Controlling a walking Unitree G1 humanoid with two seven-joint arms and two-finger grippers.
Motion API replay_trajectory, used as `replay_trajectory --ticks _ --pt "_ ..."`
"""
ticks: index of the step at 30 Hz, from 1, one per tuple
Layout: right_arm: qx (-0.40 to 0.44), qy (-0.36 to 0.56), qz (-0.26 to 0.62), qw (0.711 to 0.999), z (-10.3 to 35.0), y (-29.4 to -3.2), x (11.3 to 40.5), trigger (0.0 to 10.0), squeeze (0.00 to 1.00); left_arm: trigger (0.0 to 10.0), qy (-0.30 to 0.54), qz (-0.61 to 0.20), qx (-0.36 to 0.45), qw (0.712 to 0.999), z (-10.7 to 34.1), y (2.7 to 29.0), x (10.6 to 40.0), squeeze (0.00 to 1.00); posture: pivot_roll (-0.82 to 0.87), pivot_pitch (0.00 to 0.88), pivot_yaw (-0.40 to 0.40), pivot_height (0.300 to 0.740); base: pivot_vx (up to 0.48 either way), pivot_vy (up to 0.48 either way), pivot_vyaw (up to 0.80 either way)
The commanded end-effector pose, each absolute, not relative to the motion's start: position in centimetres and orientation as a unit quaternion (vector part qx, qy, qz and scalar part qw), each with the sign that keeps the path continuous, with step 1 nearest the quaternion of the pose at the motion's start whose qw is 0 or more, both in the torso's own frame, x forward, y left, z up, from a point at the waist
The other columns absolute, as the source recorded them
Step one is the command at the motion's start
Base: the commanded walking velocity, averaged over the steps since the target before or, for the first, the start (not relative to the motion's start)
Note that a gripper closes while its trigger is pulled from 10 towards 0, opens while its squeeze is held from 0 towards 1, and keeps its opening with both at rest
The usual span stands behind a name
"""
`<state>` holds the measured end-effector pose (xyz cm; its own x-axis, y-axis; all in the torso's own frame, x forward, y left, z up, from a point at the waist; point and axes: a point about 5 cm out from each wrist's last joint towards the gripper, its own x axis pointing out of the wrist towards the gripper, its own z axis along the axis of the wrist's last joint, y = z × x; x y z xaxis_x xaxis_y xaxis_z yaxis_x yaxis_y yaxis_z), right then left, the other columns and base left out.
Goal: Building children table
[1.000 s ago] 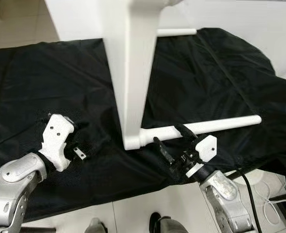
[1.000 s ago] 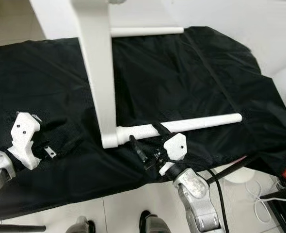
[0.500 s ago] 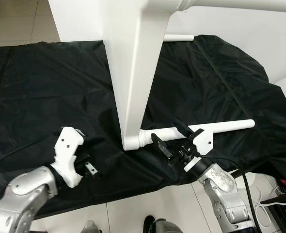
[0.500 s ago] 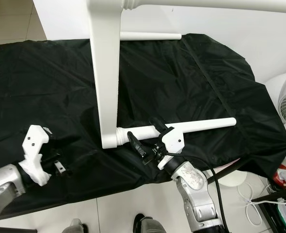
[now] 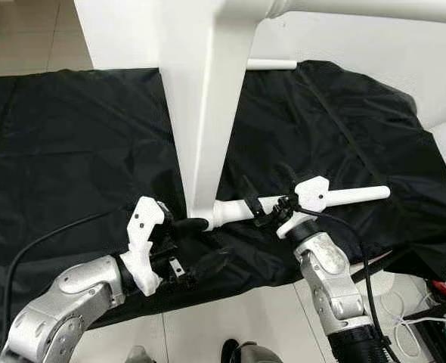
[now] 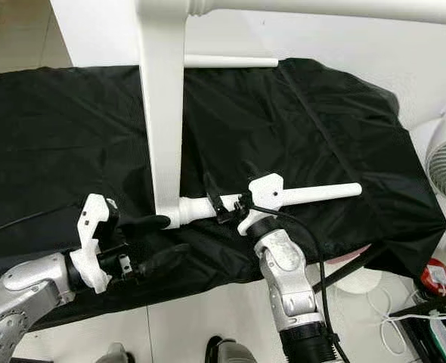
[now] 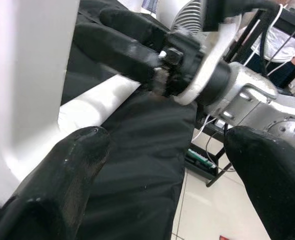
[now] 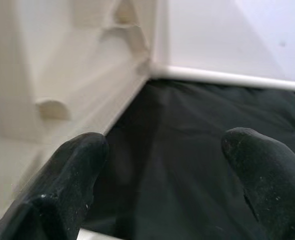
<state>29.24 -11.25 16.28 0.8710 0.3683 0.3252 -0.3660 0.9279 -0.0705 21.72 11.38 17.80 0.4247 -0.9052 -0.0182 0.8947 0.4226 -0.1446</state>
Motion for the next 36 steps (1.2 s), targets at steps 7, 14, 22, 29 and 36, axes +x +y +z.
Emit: replay_trajectory --ticks 7,14,22,29,36 --pt "-0.006 -0.157 0.144 0.977 15.8 -11.6 29.8 10.0 0.00 10.0 0.032 -0.606 -0.077 0.791 18.0 9.3 22.1 0.00 0.09 0.114 -0.031 0.740 0.000 0.000 0.00" --pt "-0.011 -0.152 0.124 0.980 15.5 -12.1 29.9 10.0 0.00 10.0 0.023 -0.607 -0.085 0.789 18.4 8.3 22.5 0.00 0.09 0.109 -0.027 0.740 0.000 0.000 0.00" --pt "-0.017 -0.155 0.108 0.982 15.6 -12.3 30.4 10.0 0.00 10.0 0.011 -0.604 -0.093 0.791 18.9 6.4 22.9 0.00 0.08 0.114 -0.013 0.740 0.000 0.000 0.00" --pt "-0.008 -0.156 0.120 0.980 15.7 -11.1 30.5 10.0 0.00 10.0 0.003 -0.592 -0.100 0.800 19.2 5.2 22.9 0.00 0.08 0.127 -0.009 0.740 0.000 0.000 0.00" --pt "0.000 -0.161 0.124 0.979 16.2 -9.8 31.4 10.0 0.00 10.0 0.000 -0.592 -0.099 0.800 19.4 4.1 23.3 0.00 0.09 0.136 -0.009 0.740 0.000 0.000 0.00"
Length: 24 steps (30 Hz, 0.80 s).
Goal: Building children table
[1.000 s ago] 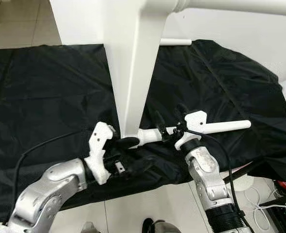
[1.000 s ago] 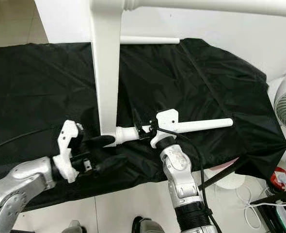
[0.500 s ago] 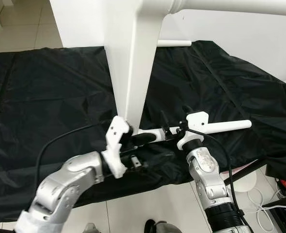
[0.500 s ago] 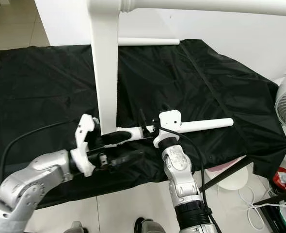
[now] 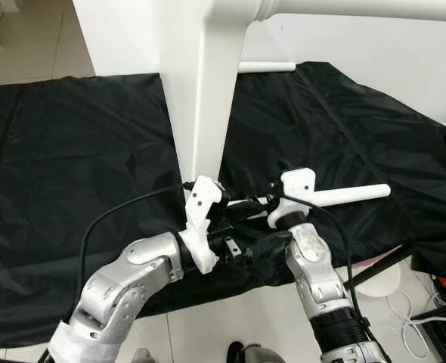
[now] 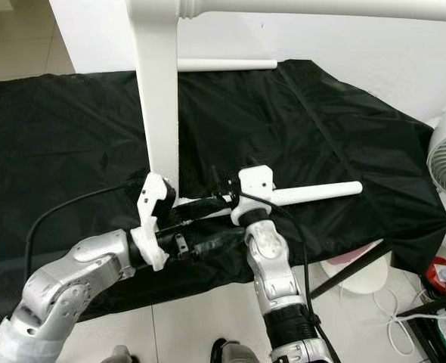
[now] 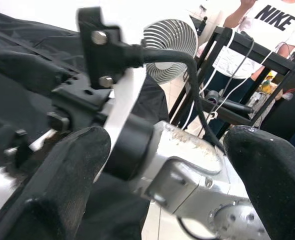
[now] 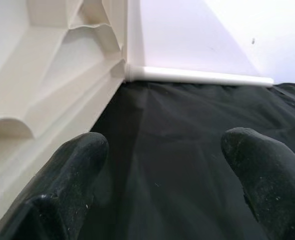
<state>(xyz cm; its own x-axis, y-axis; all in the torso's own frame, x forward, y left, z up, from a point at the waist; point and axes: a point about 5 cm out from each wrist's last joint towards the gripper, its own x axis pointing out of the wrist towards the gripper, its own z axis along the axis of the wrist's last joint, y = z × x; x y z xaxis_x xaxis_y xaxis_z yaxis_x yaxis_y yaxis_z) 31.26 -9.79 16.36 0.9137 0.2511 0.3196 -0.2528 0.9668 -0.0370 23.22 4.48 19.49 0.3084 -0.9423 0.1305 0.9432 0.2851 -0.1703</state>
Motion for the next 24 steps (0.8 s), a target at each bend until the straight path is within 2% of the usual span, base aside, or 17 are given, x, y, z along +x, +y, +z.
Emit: replay_trajectory --ticks 1,8,20,24 --pt "0.001 -0.162 0.123 0.979 16.3 -9.8 31.5 10.0 0.00 10.0 -0.004 -0.596 -0.093 0.797 19.4 3.7 23.2 0.00 0.09 0.136 -0.011 0.740 0.000 0.000 0.00" --pt "0.000 -0.162 0.118 0.980 16.4 -9.9 31.8 10.0 0.00 10.0 -0.005 -0.606 -0.072 0.792 19.0 2.4 23.4 0.00 0.10 0.138 -0.013 0.740 0.000 0.000 0.00" --pt "-0.015 -0.150 0.081 0.985 15.6 -11.5 32.2 10.0 0.00 10.0 -0.072 -0.498 0.048 0.863 19.4 0.4 26.3 0.00 0.09 0.135 -0.006 0.740 0.000 0.000 0.00" --pt "-0.016 -0.145 0.068 0.987 15.3 -12.0 32.2 10.0 0.00 10.0 -0.085 -0.475 0.057 0.874 19.9 0.0 26.6 0.00 0.09 0.132 -0.004 0.740 0.000 0.000 0.00"
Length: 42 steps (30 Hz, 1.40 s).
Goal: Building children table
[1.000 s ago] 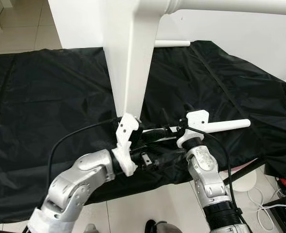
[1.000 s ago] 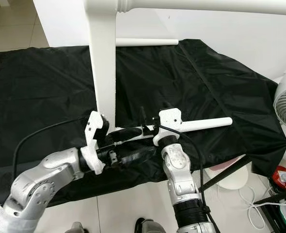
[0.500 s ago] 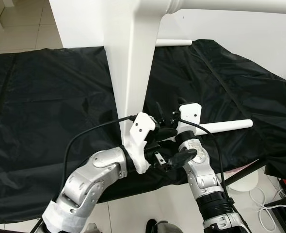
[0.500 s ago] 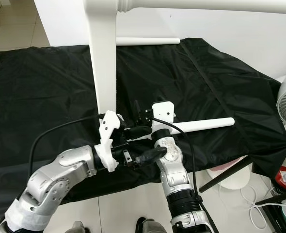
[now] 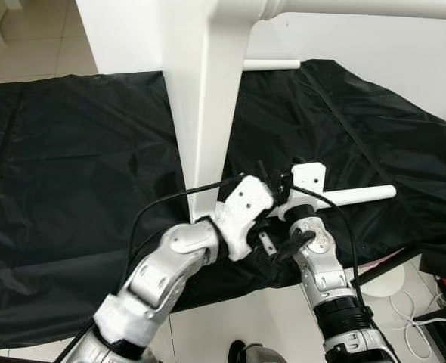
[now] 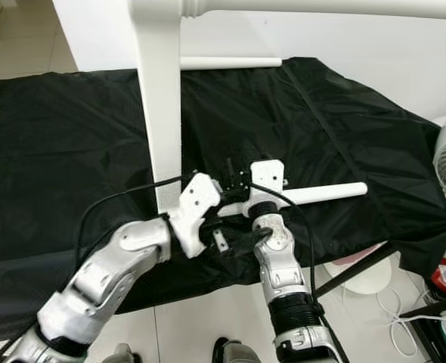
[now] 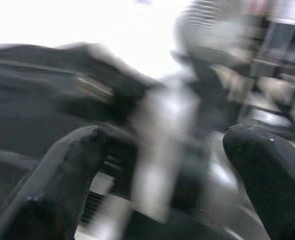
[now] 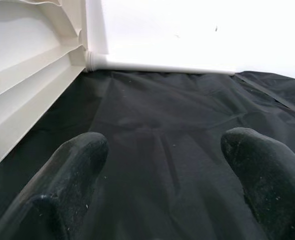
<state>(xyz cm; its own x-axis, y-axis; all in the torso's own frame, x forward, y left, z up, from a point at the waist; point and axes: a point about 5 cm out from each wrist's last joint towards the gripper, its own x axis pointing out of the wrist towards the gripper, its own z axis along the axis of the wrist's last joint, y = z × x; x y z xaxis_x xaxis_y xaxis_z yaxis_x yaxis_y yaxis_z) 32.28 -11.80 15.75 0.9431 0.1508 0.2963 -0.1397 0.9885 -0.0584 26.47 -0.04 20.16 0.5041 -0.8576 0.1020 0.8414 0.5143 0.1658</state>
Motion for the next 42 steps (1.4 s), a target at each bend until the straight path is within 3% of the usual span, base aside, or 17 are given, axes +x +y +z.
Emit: replay_trajectory --ticks 1,16,29,42 --pt "-0.014 -0.142 0.054 0.988 15.1 -12.6 32.2 10.0 0.00 10.0 -0.090 -0.465 0.055 0.879 20.1 -0.3 26.7 0.00 0.09 0.132 -0.002 0.740 0.000 0.000 0.00" --pt "-0.030 -0.128 -0.054 0.990 13.8 -19.2 31.4 10.0 0.00 10.0 -0.098 -0.400 0.070 0.909 19.7 0.0 27.3 0.00 0.09 0.129 0.008 0.740 0.000 0.000 0.00" --pt "-0.026 -0.127 -0.049 0.990 13.4 -19.1 31.0 10.0 0.00 10.0 -0.083 -0.302 0.110 0.943 18.6 4.1 28.4 0.00 0.11 0.137 0.003 0.740 0.000 0.000 0.00" --pt "-0.029 -0.131 -0.007 0.991 13.2 -17.9 30.9 10.0 0.00 10.0 -0.068 -0.242 0.133 0.959 17.8 7.8 28.3 0.00 0.12 0.133 -0.017 0.740 0.000 0.000 0.00"
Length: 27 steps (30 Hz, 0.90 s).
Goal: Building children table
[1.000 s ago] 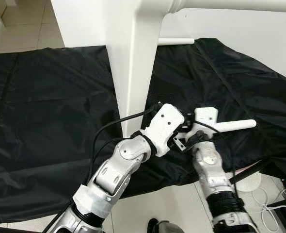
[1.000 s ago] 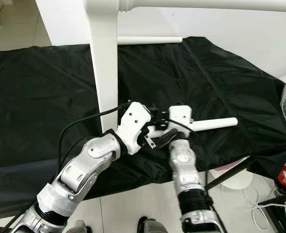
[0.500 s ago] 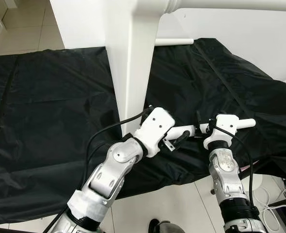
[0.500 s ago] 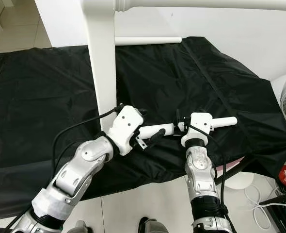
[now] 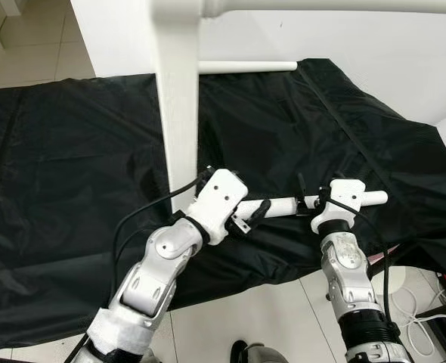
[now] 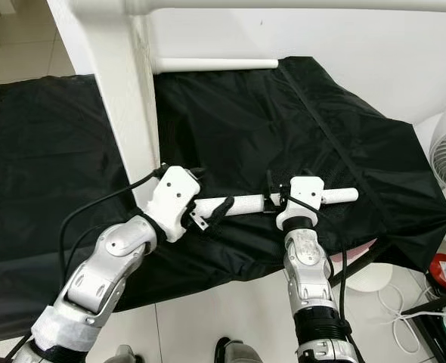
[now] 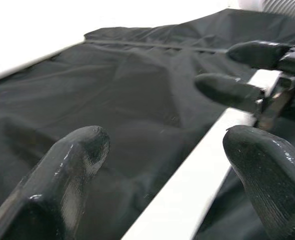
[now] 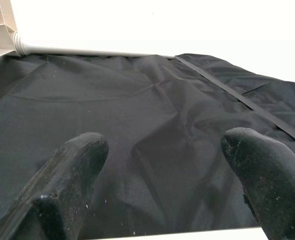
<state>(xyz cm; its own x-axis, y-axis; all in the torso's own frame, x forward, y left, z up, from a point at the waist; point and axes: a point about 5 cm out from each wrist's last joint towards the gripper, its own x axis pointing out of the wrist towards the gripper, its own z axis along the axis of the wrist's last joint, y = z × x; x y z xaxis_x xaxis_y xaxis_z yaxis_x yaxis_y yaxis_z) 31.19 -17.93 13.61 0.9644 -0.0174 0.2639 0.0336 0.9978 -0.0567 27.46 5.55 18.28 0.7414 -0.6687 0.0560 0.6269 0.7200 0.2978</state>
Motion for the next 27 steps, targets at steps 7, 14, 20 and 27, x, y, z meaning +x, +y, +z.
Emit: replay_trajectory --ticks 7,14,20,27 --pt "-0.031 -0.129 0.016 0.991 12.8 -17.1 30.7 10.0 0.00 10.0 -0.056 -0.221 0.142 0.963 17.2 9.3 27.6 0.00 0.13 0.128 -0.024 0.740 0.000 0.000 0.00" --pt "-0.003 -0.124 0.046 0.991 11.9 -16.2 30.2 10.0 0.00 10.0 -0.048 -0.217 0.142 0.965 16.8 9.6 27.4 0.00 0.14 0.130 -0.029 0.740 0.000 0.000 0.00" --pt "0.074 -0.105 0.074 0.989 10.7 -15.6 29.6 10.0 0.00 10.0 -0.045 -0.215 0.142 0.965 16.7 9.7 27.3 0.00 0.14 0.133 -0.026 0.740 0.000 0.000 0.00" --pt "0.190 -0.100 0.045 0.976 10.1 -16.0 29.1 10.0 0.00 10.0 -0.037 -0.210 0.144 0.966 16.5 10.3 27.0 0.00 0.14 0.141 -0.020 0.740 0.000 0.000 0.00"
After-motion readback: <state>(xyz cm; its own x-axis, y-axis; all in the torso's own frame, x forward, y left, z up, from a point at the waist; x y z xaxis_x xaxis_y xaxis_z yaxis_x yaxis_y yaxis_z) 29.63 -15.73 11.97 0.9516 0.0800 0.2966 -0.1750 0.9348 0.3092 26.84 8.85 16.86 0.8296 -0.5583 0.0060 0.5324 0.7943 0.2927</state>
